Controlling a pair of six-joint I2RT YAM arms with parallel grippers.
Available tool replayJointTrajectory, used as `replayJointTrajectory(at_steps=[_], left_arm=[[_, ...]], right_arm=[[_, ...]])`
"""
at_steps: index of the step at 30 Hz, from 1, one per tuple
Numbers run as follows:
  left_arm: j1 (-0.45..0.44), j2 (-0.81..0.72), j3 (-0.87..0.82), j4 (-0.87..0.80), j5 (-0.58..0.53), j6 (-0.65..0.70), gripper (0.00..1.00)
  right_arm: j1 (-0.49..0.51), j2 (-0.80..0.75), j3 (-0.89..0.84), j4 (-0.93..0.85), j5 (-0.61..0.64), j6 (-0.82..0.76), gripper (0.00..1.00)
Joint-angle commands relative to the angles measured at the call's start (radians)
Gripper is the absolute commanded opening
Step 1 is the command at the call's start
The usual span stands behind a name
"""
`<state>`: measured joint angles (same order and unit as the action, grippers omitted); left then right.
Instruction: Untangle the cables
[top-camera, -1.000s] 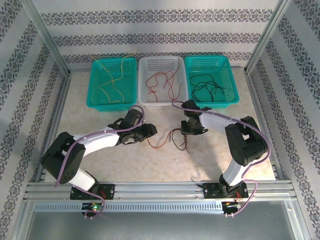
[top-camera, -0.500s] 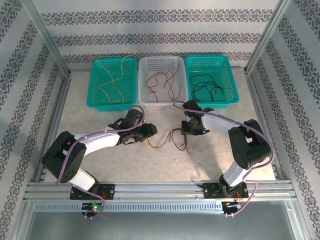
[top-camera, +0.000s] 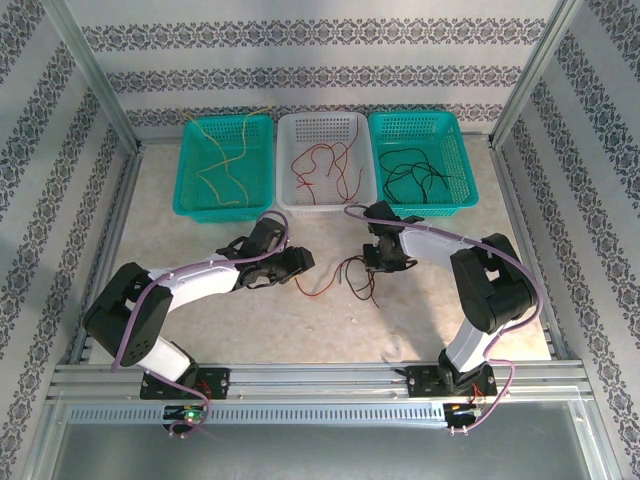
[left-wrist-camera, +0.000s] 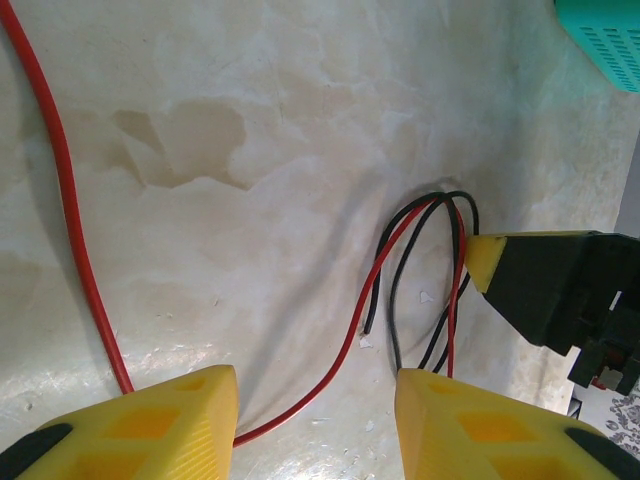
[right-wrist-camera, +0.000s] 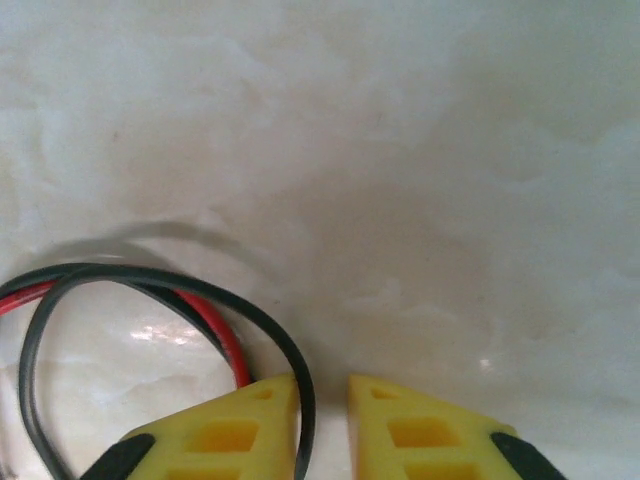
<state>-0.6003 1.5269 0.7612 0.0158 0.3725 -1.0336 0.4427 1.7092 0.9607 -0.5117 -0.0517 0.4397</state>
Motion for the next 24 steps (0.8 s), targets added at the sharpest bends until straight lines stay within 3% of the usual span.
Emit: replayJointTrajectory(at_steps=[1, 5, 16, 20, 24], left_arm=[[0.008, -0.025, -0.007, 0.006, -0.009, 0.004, 0.45], [0.007, -0.023, -0.002, 0.005, -0.004, 0.006, 0.45], [0.009, -0.05, 0.031, 0.012, 0.013, 0.029, 0.44], [0.026, -0.122, 0.103, -0.059, 0.013, 0.13, 0.46], [0.044, -0.238, 0.217, -0.126, 0.004, 0.285, 0.54]], right_arm=[[0.02, -0.007, 0.006, -0.018, 0.029, 0.001, 0.1], [0.044, -0.139, 0.009, -0.048, 0.076, 0.001, 0.0], [0.232, -0.586, 0.163, -0.154, 0.304, -0.056, 0.0], [0.262, -0.652, 0.236, -0.179, 0.341, -0.072, 0.0], [0.265, -0.66, 0.307, -0.194, 0.319, -0.084, 0.0]])
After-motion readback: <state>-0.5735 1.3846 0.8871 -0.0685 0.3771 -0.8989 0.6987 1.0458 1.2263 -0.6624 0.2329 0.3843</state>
